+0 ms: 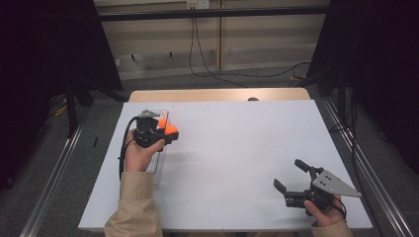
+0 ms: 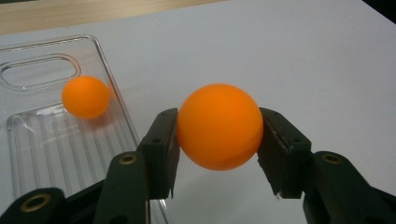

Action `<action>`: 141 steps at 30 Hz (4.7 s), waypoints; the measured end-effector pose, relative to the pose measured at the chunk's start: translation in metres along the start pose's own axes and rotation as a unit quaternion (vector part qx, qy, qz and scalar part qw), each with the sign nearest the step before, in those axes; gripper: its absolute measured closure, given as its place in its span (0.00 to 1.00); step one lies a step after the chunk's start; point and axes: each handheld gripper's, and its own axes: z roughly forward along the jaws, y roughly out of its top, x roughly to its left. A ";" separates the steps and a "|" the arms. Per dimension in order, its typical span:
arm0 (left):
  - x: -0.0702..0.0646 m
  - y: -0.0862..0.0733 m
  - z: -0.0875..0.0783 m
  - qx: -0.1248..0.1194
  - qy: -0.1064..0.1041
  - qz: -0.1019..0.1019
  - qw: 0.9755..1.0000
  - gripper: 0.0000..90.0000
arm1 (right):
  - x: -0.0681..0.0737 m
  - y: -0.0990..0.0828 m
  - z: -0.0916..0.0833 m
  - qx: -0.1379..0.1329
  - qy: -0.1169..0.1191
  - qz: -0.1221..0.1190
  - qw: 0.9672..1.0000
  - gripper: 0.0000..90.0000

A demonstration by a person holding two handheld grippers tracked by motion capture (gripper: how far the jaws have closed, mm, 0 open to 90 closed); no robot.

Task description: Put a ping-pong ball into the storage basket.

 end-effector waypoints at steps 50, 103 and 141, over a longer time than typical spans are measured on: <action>0.016 -0.005 -0.010 -0.005 0.031 -0.013 0.999 0.57 | 0.000 0.000 0.001 0.000 0.001 0.000 1.000 0.03; 0.037 -0.018 -0.014 -0.001 0.089 -0.029 0.996 0.56 | 0.000 0.000 0.001 0.000 0.002 -0.001 1.000 0.03; 0.037 -0.026 -0.026 -0.034 0.093 -0.047 0.994 0.30 | 0.000 0.001 0.001 -0.001 0.002 0.000 1.000 0.03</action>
